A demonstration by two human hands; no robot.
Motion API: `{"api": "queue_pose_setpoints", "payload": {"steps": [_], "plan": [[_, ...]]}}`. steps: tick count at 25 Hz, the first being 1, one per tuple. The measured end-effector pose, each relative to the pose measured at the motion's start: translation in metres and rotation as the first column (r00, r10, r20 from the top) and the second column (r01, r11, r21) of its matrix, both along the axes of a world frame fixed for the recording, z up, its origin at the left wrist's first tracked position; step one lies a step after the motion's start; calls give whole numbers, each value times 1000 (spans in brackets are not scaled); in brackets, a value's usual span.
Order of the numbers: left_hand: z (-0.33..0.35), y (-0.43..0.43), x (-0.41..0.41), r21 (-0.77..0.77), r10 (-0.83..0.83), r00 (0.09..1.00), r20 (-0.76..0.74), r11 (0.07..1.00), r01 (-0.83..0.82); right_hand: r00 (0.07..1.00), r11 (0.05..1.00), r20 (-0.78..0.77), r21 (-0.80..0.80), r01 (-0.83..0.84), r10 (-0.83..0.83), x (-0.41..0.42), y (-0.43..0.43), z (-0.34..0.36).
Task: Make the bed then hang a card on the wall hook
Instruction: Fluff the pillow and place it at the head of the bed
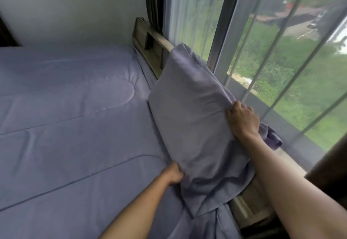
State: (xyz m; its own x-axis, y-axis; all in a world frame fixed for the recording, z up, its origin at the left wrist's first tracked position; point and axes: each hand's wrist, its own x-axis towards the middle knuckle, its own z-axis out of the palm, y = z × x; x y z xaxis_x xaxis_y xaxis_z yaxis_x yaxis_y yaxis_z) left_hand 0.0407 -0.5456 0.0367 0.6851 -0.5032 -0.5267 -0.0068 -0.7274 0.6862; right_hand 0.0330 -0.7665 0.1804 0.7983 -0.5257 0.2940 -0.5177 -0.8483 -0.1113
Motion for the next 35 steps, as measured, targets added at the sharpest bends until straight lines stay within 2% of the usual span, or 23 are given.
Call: {"api": "queue_pose_setpoints", "payload": {"steps": [3, 6, 8, 11, 15, 19, 24, 31, 35], "plan": [[23, 19, 18, 125, -109, 971, 214, 989, 84, 989, 996, -125, -36, 80, -84, -14, 27, 4], [59, 45, 21, 230, -252, 891, 379, 958, 174, 978, 986, -163, 79, 148, -133, -32, 60, 5], [71, 64, 22, 287, -339, 830, 444, 931, 227, 972, 969, -182, 167, 180, -150, -45, 84, 5], [88, 98, 18, 339, -440, 742, 506, 892, 298, 958, 949, -222, 215, 229, -181, -72, 128, 2], [103, 135, 2, 392, -529, 653, 542, 846, 360, 945, 931, -209, 218, 294, -250, -112, 185, -4], [110, 164, -28, 480, -656, 516, 551, 755, 447, 926, 901, -247, 259, 347, -286, -156, 237, -14], [114, 165, -74, 508, -712, 379, 592, 694, 510, 903, 854, -265, 315, 414, -339, -219, 284, -22], [91, 174, -197, 509, -780, 228, 583, 570, 645, 844, 746, -270, 395, 536, -464, -349, 344, -42], [77, 192, -284, 482, -822, 140, 552, 451, 751, 787, 670, -286, 414, 616, -547, -428, 378, -53]]}}
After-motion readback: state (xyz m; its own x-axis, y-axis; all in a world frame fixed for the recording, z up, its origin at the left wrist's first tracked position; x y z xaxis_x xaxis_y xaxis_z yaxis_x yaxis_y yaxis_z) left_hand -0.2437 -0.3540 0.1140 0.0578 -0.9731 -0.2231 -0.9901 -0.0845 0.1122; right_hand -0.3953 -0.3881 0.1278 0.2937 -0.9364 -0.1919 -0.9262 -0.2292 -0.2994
